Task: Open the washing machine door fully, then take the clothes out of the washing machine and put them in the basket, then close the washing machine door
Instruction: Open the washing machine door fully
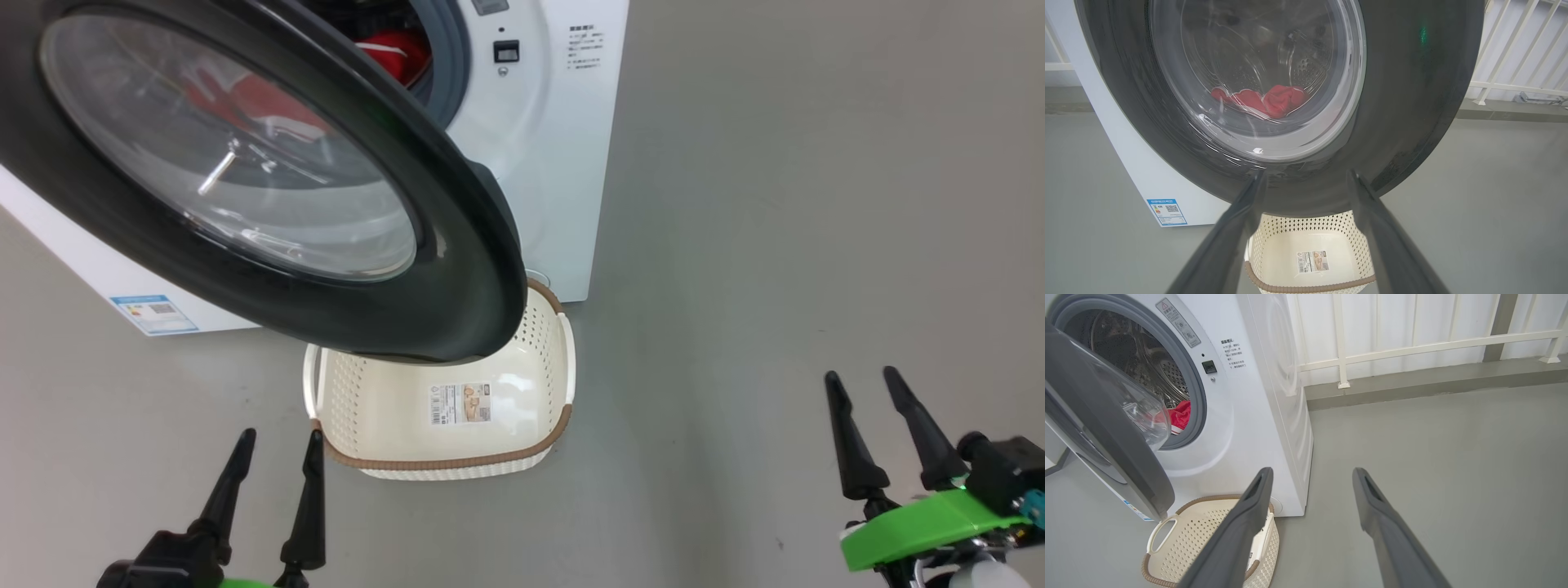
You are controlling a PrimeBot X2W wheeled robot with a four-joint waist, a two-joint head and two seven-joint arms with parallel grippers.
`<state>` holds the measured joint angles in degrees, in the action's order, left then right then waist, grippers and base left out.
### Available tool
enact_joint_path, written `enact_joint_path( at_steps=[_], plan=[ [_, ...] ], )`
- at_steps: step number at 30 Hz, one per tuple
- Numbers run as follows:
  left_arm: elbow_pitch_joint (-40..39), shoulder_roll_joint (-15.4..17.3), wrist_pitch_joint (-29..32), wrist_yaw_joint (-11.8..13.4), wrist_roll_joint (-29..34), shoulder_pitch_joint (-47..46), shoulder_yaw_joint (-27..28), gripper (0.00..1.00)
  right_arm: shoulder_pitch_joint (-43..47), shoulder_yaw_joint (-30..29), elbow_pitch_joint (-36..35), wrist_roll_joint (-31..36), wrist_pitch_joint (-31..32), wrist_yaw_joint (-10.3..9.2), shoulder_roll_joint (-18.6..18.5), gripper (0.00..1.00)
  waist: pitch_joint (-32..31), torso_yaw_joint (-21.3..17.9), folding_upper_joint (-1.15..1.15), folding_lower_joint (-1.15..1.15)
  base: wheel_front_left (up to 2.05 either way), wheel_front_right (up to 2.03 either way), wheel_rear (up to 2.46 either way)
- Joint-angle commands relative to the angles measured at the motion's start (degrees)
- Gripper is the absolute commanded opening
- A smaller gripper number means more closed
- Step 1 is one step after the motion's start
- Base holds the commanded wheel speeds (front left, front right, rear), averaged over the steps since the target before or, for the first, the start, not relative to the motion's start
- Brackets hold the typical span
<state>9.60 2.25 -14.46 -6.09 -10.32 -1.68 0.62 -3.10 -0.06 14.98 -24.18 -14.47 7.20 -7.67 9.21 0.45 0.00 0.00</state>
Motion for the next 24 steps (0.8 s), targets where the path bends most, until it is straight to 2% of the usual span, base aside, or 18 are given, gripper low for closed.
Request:
enact_joint_path(
  at_steps=[1, 8, 24],
  plan=[
    [-1.8, 0.6, -0.5, -0.2, 0.7, -1.0, 1.7, 1.0, 0.4, -0.2, -2.2, 1.3, -0.5, 0.29, 0.0, 1.0, -0.1, 0.3, 0.0, 0.0, 0.0, 0.0, 0.0],
    [-2.0, 0.6, -0.5, 0.1, 0.3, -0.4, 1.1, 1.0, 3.7, -1.3, -1.8, 5.0, -0.5, 0.29, 1.8, 1.0, -0.7, 1.0, 0.0, 0.0, 0.0, 0.0, 0.0],
    [-2.2, 0.6, -0.5, 0.6, 0.0, 0.6, 0.4, 1.0, 3.7, -0.8, -3.0, 5.1, -0.5, 0.29, 2.0, 1.0, -1.4, 1.3, 0.0, 0.0, 0.0, 0.0, 0.0]
  ],
)
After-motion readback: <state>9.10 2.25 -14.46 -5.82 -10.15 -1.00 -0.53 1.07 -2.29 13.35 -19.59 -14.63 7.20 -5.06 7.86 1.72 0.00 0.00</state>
